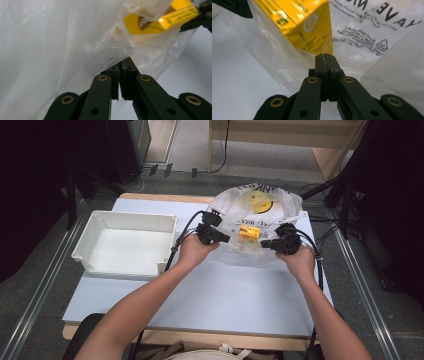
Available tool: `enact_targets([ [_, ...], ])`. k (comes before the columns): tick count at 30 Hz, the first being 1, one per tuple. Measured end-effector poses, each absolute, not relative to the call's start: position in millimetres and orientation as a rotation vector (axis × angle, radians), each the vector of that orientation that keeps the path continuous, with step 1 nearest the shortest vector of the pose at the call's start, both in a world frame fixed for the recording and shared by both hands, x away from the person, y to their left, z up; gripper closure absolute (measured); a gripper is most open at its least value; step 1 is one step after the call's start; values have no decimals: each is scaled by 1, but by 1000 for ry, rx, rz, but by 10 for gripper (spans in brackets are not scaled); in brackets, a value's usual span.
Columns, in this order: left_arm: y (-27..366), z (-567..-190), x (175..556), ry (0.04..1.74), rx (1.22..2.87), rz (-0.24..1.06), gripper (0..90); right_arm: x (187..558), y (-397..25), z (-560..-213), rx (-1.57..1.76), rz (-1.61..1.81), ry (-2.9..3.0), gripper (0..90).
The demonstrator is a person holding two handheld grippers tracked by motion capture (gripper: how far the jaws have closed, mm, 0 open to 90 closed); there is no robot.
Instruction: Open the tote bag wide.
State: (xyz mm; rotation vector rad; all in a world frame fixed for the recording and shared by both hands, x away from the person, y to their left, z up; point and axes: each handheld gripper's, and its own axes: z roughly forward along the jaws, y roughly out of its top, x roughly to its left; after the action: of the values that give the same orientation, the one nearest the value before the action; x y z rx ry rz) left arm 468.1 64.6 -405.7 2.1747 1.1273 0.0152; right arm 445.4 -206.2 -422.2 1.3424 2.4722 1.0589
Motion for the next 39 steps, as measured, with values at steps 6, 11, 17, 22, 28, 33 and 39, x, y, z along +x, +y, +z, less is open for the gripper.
enact_targets([
  [6,66,-419,476,1178,2172,25,880,444,-206,-439,1349,1052,2476,900],
  [11,68,-431,479,1196,2176,34,885,440,-209,-452,1350,1045,2463,900],
  [17,67,-445,481,1198,2155,96,900,436,-214,-465,1314,1089,2433,900],
  [22,67,-454,480,1173,2131,203,900,434,-223,-472,1267,1139,2386,900],
  [28,71,-466,480,1205,2106,221,900,433,-234,-478,1303,1120,2364,900],
  [33,73,-466,481,1230,2086,258,900,431,-243,-482,1352,1117,2348,900],
  [39,75,-467,484,1246,2080,290,900,429,-257,-483,1378,1108,2311,900],
])
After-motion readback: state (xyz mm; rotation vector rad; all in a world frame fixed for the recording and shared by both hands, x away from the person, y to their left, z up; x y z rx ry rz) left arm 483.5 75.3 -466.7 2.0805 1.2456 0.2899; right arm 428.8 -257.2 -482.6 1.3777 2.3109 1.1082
